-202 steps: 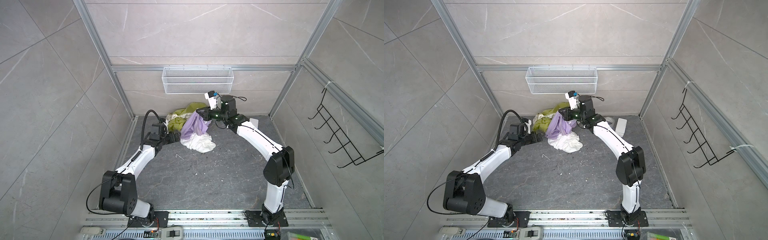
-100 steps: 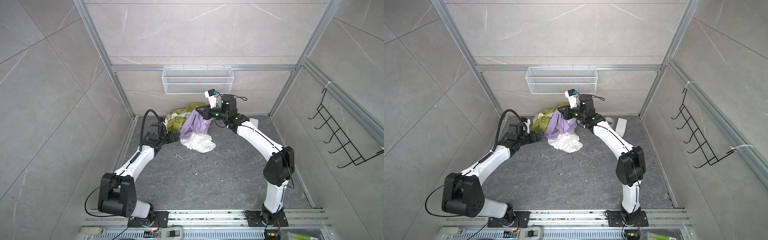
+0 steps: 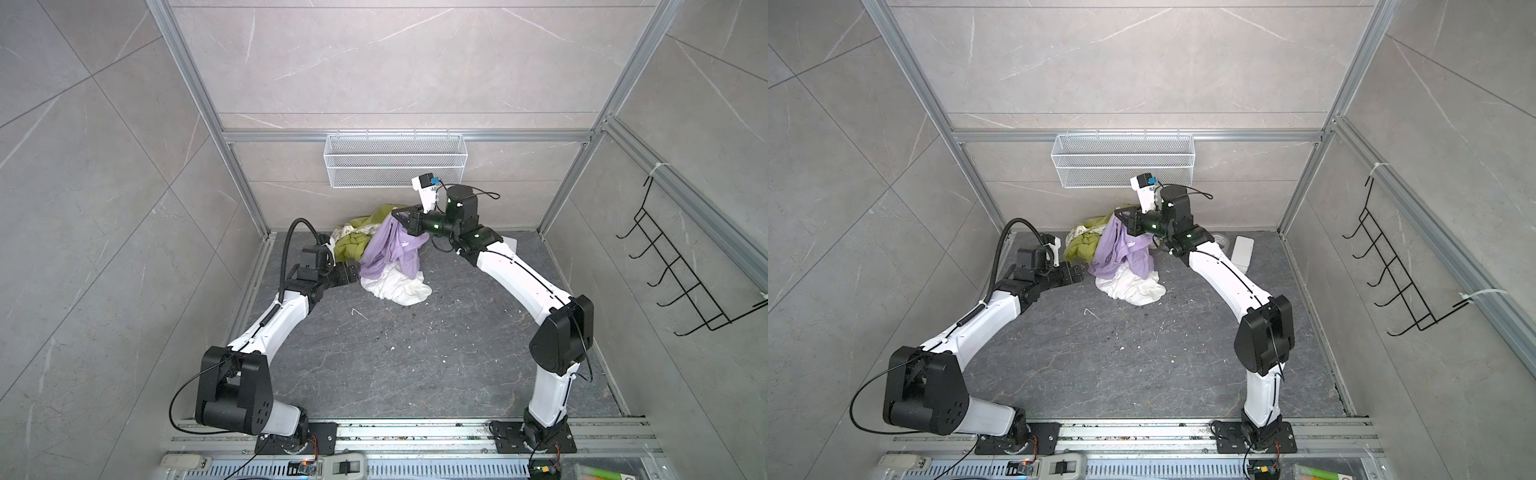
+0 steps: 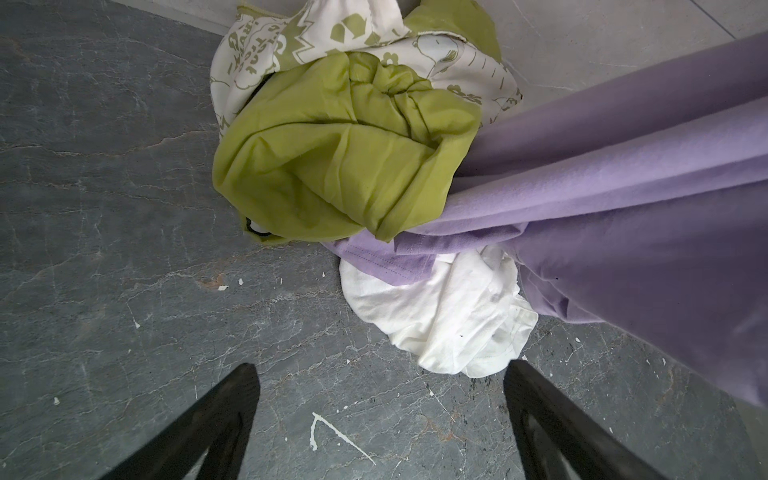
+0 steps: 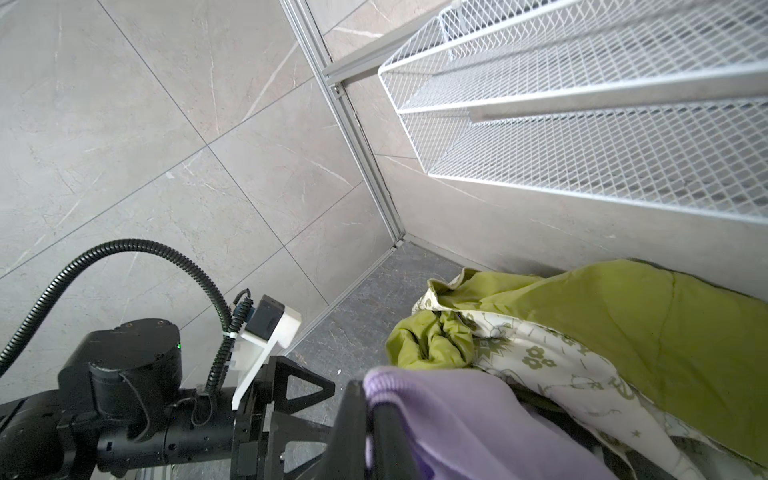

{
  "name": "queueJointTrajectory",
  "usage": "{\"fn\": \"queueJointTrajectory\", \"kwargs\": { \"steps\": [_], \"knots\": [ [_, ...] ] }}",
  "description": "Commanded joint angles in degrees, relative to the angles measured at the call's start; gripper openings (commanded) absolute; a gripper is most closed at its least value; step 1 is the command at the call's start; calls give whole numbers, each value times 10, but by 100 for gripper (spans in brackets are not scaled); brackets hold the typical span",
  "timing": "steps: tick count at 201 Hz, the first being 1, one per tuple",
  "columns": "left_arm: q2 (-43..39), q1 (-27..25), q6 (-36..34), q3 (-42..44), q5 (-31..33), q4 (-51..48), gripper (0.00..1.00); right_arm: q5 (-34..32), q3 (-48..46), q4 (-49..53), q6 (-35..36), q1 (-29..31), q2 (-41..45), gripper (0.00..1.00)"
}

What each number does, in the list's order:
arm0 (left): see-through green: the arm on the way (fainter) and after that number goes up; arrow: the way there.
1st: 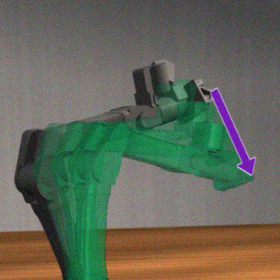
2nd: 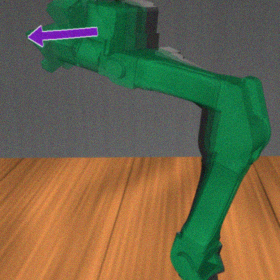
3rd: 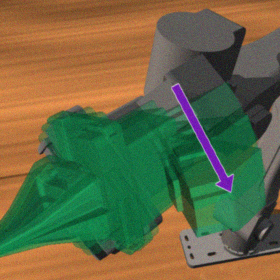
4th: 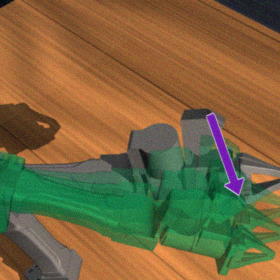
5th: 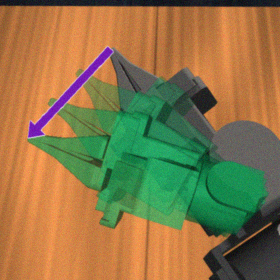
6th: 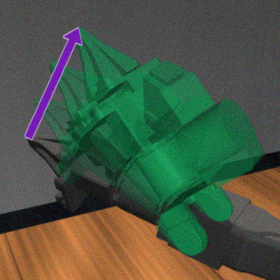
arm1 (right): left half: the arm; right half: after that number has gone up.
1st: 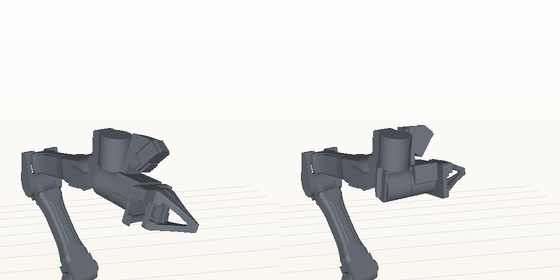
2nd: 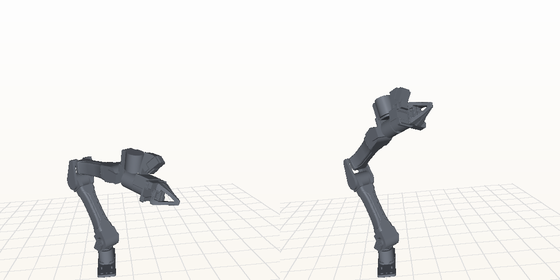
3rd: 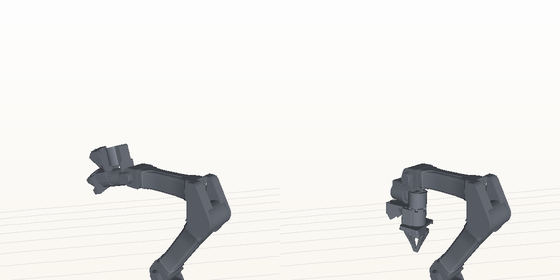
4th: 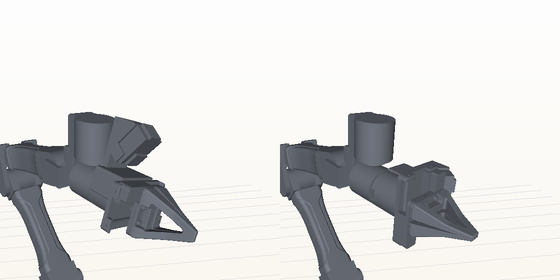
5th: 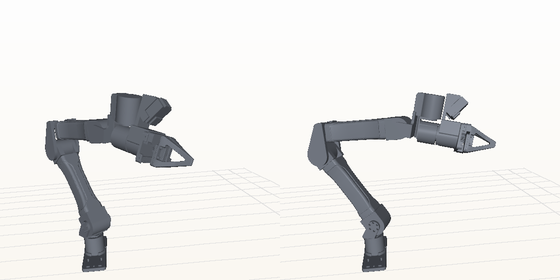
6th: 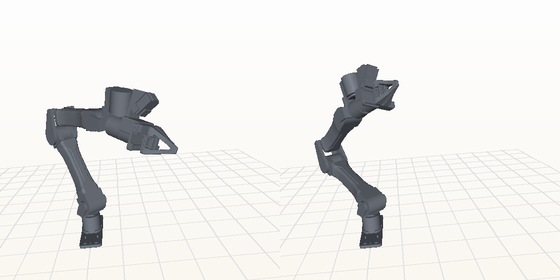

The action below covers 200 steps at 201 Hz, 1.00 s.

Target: Pick out a specific cloth from the pile

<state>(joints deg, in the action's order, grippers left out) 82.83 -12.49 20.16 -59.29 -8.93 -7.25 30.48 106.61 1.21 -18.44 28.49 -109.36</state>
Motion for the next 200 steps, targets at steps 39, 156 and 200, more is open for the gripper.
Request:
{"fn": "queueJointTrajectory", "kwargs": {
  "steps": [39, 156, 200],
  "knots": [
    [-36, 3, -48, 5, 12, 29, 94, 17, 40, -53, -5, 2, 54, 0],
    [-32, -2, -268, 25, -197, 183, 77, 38, -55, -86, -33, -35, 81, 0],
    [22, -3, -352, 10, -242, 233, 73, 48, -87, -113, -52, -51, 88, 0]
  ]
}}
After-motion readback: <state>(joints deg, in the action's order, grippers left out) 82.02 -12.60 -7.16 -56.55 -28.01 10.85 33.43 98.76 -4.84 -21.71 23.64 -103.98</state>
